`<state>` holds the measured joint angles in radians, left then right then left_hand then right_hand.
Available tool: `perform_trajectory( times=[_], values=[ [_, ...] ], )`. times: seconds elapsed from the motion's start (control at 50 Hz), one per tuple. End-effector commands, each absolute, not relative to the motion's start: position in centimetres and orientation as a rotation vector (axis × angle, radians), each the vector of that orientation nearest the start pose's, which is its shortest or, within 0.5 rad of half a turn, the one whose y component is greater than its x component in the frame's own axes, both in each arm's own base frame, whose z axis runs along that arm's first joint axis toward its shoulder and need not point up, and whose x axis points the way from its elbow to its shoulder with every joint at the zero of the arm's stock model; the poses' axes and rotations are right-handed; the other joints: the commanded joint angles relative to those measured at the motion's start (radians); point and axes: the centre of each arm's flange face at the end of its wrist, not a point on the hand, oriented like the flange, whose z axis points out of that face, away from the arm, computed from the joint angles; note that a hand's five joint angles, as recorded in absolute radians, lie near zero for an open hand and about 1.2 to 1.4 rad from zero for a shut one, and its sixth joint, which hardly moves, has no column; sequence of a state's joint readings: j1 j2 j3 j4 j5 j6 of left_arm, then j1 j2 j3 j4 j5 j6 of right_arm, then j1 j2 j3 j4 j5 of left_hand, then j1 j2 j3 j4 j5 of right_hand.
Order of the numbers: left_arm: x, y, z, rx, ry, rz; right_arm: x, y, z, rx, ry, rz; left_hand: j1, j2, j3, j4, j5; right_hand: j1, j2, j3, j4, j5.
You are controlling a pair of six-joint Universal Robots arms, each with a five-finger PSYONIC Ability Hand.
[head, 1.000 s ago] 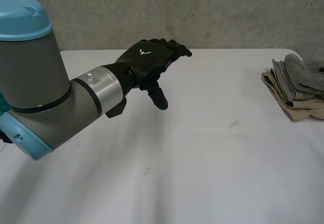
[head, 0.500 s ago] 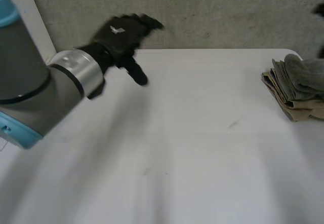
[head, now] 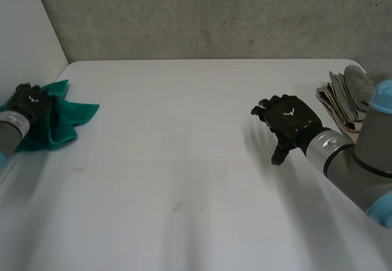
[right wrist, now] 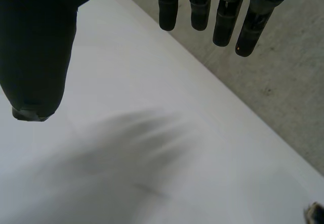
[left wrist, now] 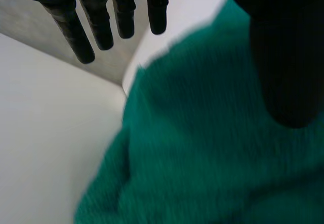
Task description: Fold the laundry.
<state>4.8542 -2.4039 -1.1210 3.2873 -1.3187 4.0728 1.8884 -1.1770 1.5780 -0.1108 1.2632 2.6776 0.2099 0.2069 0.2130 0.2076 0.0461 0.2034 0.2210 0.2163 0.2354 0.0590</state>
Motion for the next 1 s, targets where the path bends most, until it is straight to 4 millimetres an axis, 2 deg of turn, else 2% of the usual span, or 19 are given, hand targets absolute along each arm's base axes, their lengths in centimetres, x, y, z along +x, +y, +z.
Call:
perform_trajectory(
  times=[0.02, 0.12, 0.14, 0.2, 0.22, 0.28, 0.3, 0.34, 0.36, 0.42, 0.44, 0.46, 0.5, 0.64, 0.76, 0.86, 0.92, 0.98, 1.0],
  values=[
    [-9.4, -46.9, 12.1, 0.981, 1.873, -1.552, 25.4, -27.8, 17.6, -1.150, 2.131, -1.739, 1.186, 1.189, 1.183, 1.189, 1.176, -0.029, -0.046, -0.042, -0.061, -0.059],
    [-15.2, -45.0, 15.7, 0.893, 1.864, -1.774, 25.0, -27.6, 17.9, -1.139, 2.139, -1.749, 1.186, 1.189, 1.183, 1.189, 1.176, -0.029, -0.046, -0.042, -0.061, -0.059],
    [-17.4, -43.5, 17.0, 0.879, 1.892, -1.852, 24.9, -27.6, 18.1, -1.134, 2.141, -1.755, 1.186, 1.189, 1.183, 1.189, 1.176, -0.029, -0.046, -0.042, -0.061, -0.059],
    [-20.4, -40.9, 19.3, 0.866, 1.943, -1.985, 24.2, -27.9, 18.6, -1.113, 2.152, -1.779, 1.186, 1.189, 1.183, 1.189, 1.176, -0.029, -0.046, -0.042, -0.061, -0.059],
    [-22.5, -38.9, 20.4, 0.856, 1.999, -2.077, 24.1, -27.9, 18.7, -1.110, 2.153, -1.784, 1.186, 1.189, 1.183, 1.189, 1.176, -0.029, -0.046, -0.042, -0.061, -0.059],
    [-26.7, -34.9, 21.7, 0.874, 2.114, -2.228, 23.6, -28.3, 19.3, -1.078, 2.159, -1.812, 1.186, 1.189, 1.183, 1.189, 1.176, -0.029, -0.046, -0.042, -0.061, -0.059],
    [-29.3, -32.0, 22.1, 0.915, 2.214, -2.310, 23.4, -28.4, 19.5, -1.072, 2.161, -1.820, 1.186, 1.189, 1.183, 1.189, 1.176, -0.029, -0.046, -0.042, -0.061, -0.059],
    [-31.6, -29.0, 22.2, 0.974, 2.316, -2.377, 22.8, -28.8, 19.8, -1.051, 2.174, -1.840, 1.186, 1.189, 1.183, 1.189, 1.176, -0.029, -0.046, -0.042, -0.061, -0.059],
    [-33.4, -26.5, 21.8, 1.037, 2.425, -2.412, 22.7, -28.9, 19.8, -1.047, 2.176, -1.846, 1.186, 1.189, 1.183, 1.189, 1.176, -0.029, -0.046, -0.042, -0.061, -0.059],
    [-35.4, -23.9, 21.1, 1.099, 2.572, -2.434, 22.3, -29.3, 20.0, -1.034, 2.182, -1.862, 1.186, 1.189, 1.183, 1.189, 1.176, -0.029, -0.046, -0.042, -0.061, -0.059],
    [-36.2, -23.4, 20.4, 1.115, 2.626, -2.431, 22.3, -29.3, 20.0, -1.033, 2.184, -1.862, 0.321, 0.324, 0.318, 0.323, 0.310, -0.029, -0.046, -0.042, -0.061, -0.059],
    [-36.4, -23.2, 20.0, 1.122, 2.642, -2.420, 22.2, -29.4, 20.0, -1.031, 2.186, -1.861, -0.035, -0.032, -0.038, -0.033, -0.046, -0.029, -0.046, -0.042, -0.061, -0.059],
    [-37.5, -23.2, 19.2, 1.168, 2.636, -2.410, 22.1, -29.4, 20.0, -1.027, 2.189, -1.862, -0.031, -0.028, -0.034, -0.029, -0.042, -0.029, -0.046, -0.042, -0.061, -0.059],
    [-37.4, -23.8, 19.8, 1.190, 2.596, -2.384, 22.1, -29.3, 20.1, -1.026, 2.185, -1.861, -0.035, -0.032, -0.038, -0.033, -0.046, -0.029, -0.046, -0.042, -0.061, -0.059],
    [-32.2, -26.0, 21.8, 0.995, 2.637, -2.271, 22.3, -28.9, 20.6, -1.044, 2.169, -1.868, -0.035, -0.032, -0.038, -0.033, -0.046, -0.029, -0.046, -0.042, -0.061, -0.059],
    [-30.5, -26.4, 22.4, 0.953, 2.596, -2.270, 22.3, -28.4, 20.5, -1.050, 2.194, -1.819, -0.035, -0.032, -0.038, -0.033, -0.046, -0.029, -0.046, -0.042, -0.061, -0.059],
    [-29.5, -28.0, 22.4, 0.944, 2.512, -2.278, 22.4, -27.5, 20.2, -1.060, 2.243, -1.718, -0.005, -0.002, -0.008, -0.003, -0.016, -0.029, -0.046, -0.042, -0.061, -0.059],
    [-29.2, -29.2, 21.8, 1.028, 2.393, -2.248, 22.6, -26.7, 19.6, -1.063, 2.271, -1.630, 0.007, 0.010, 0.003, 0.009, -0.004, -0.029, -0.046, -0.042, -0.061, -0.059],
    [-29.3, -29.7, 20.8, 1.092, 2.348, -2.191, 22.9, -26.4, 19.5, -1.075, 2.260, -1.620, 0.007, 0.010, 0.003, 0.009, -0.004, -0.029, -0.046, -0.042, -0.061, -0.059]
  ],
)
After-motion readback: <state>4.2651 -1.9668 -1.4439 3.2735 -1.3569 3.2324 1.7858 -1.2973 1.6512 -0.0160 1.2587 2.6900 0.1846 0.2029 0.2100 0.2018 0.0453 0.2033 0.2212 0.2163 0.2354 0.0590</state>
